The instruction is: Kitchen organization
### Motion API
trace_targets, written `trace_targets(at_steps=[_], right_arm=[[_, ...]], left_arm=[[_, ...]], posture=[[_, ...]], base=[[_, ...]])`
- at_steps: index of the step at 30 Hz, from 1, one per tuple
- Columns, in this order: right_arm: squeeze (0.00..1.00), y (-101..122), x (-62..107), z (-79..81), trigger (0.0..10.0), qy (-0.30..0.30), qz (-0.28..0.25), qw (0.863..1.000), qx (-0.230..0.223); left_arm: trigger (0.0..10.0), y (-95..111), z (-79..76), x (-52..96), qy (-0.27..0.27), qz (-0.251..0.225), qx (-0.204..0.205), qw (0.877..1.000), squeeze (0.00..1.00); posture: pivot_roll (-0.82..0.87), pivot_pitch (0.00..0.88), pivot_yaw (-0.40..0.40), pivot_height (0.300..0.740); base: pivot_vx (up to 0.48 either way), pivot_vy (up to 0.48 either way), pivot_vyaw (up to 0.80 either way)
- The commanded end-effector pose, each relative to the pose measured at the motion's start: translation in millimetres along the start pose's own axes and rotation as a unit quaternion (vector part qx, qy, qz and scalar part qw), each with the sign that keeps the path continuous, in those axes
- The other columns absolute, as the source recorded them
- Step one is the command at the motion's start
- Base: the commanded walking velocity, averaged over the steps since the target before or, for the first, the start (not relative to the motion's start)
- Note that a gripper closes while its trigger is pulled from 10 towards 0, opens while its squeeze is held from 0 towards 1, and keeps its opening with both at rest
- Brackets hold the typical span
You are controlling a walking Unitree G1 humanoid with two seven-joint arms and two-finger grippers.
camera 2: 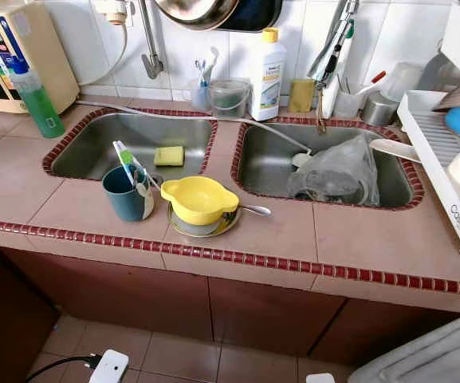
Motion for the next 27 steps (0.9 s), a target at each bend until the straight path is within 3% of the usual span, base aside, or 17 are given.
trace_targets(at_steps=[1,16,19,27], right_arm=[[0.00,33,-5.5,23.1,10.0,0.070,-0.030,0.997,0.001],[0.00,34,-5.6,22.2,10.0,0.066,-0.034,0.997,0.001],[0.00,22,-3.8,25.8,10.0,0.079,-0.016,0.996,0.046],[0.00,23,-3.9,22.1,10.0,0.078,-0.019,0.995,0.054]], left_arm=[[10.0,16,12.1,0.0,0.022,-0.033,0.008,0.999,0.00],[10.0,16,12.7,0.0,0.024,-0.031,0.004,0.999,0.00],[10.0,4,1.2,-0.2,0.021,-0.014,-0.005,1.000,0.00],[10.0,0,1.7,0.6,0.016,-0.010,0.011,1.000,0.00]], posture=[[-0.05,0.000,0.040,0.740],[-0.05,0.000,0.041,0.740],[0.00,0.000,0.004,0.740],[-0.01,0.000,-0.003,0.740]], base=[[0.000,0.000,0.00],[0.000,0.000,0.00],[0.000,0.000,0.00],[0.000,0.000,0.00]])
Point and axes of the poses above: a point about 5 cm out from each wrist's last joint towards the gripper, its own x axis pointing back from the gripper into the wrist, its own y axis along the axis of the wrist's last joint, z = x × y, the point moved 4 cm from there along -x, pointing out of the wrist towards the gripper, and after that the axes turned 5 degrees about -x, right-handed, at the moved point
